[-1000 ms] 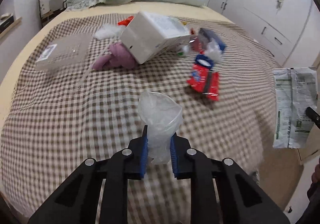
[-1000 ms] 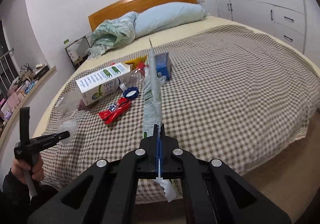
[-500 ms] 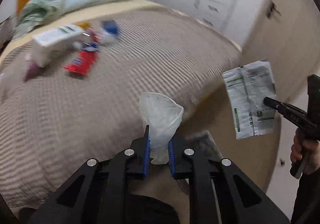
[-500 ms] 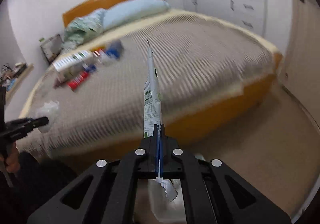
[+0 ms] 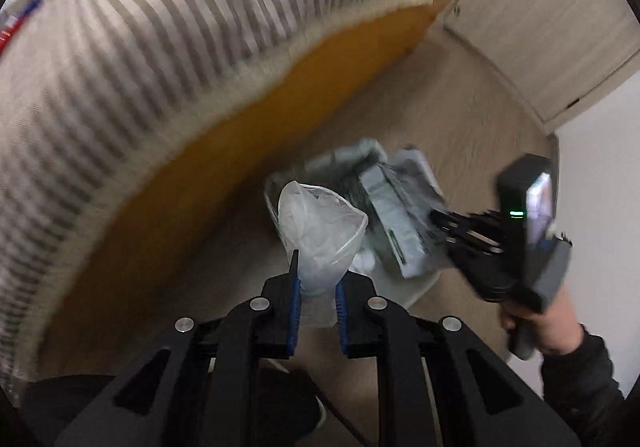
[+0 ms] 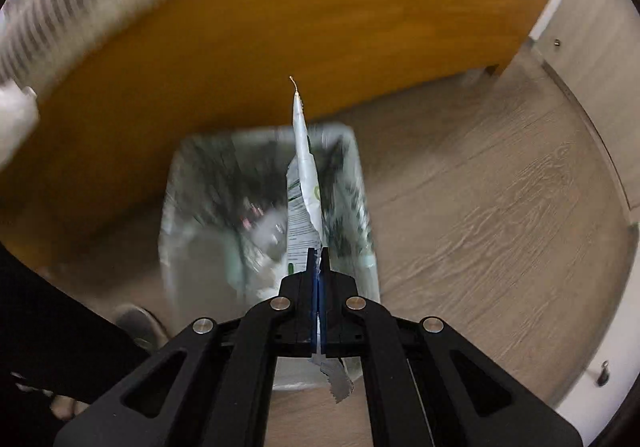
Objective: Collect trash
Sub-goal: 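Carry both items to the wastebasket and release them inside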
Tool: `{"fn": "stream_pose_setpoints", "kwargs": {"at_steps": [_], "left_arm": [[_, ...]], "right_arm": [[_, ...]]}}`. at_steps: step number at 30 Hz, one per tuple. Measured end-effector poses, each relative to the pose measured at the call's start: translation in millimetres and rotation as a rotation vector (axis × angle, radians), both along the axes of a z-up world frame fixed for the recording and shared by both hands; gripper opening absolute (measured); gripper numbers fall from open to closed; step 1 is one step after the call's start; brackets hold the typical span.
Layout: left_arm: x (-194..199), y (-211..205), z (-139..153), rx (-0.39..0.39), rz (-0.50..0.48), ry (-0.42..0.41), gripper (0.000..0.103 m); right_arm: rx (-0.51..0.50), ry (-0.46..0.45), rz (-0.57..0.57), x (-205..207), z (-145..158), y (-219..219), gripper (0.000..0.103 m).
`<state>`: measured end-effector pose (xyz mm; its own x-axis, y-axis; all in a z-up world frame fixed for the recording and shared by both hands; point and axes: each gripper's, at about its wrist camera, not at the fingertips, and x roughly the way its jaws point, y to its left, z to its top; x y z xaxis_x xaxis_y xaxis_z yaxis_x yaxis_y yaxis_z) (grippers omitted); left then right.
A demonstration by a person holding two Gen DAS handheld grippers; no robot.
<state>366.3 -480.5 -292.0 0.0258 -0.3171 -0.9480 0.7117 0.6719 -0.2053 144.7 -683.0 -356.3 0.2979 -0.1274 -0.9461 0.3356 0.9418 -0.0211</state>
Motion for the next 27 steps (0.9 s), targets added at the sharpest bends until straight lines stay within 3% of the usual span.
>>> {"fn": "stream_pose_setpoints", "kwargs": {"at_steps": [3, 6, 8, 9, 10, 15, 21, 23, 24, 25, 27], "left_arm": [[-0.8, -17.5, -23.9, 0.050, -0.027, 0.068, 0.012], [-0.4, -33.4, -46.0, 0.101, -0.037, 0.123, 0.012], [-1.2, -44.5, -65.6, 0.141, -0.043, 0.160, 0.012], [0.0, -47.3, -74.0, 0.158, -0.044, 0.175, 0.012], [-2.0, -50.8, -83.6, 0.178, -0.045, 0.191, 0.012], [-10.4, -62.0, -125.8, 0.258, -0.052, 0.244, 0.012], [-34.4, -79.7, -179.3, 0.357, -0.077, 0.318, 0.015], [-40.1, -85.1, -192.6, 0.382, -0.071, 0.357, 0.046], [-40.7, -85.8, -197.7, 0.406, -0.056, 0.356, 0.076], [-40.2, -85.0, -201.0, 0.419, -0.027, 0.344, 0.081], [-39.8, -83.3, -205.8, 0.420, -0.009, 0.352, 0.081]], "right_arm": [[-0.073, 0.112, 0.037, 8.2, -37.5, 5.3, 0.000], [-0.083, 0.127, 0.032, 6.1, -47.3, 6.2, 0.004], [-0.092, 0.112, 0.003, -2.1, -45.2, -6.5, 0.030], [-0.111, 0.087, -0.010, -6.4, -40.9, -9.1, 0.058], [-0.138, 0.054, -0.022, -12.3, -36.2, -11.6, 0.063], [-0.195, -0.018, -0.069, -28.0, -16.2, -24.8, 0.063], [-0.078, -0.138, -0.206, -60.3, 11.8, -39.6, 0.063], [-0.052, -0.157, -0.237, -69.8, 15.2, -38.9, 0.063], [-0.042, -0.160, -0.247, -73.5, 15.9, -38.4, 0.063], [-0.033, -0.159, -0.258, -79.1, 15.0, -37.8, 0.063], [-0.017, -0.140, -0.271, -84.0, 9.1, -36.6, 0.063]]}}
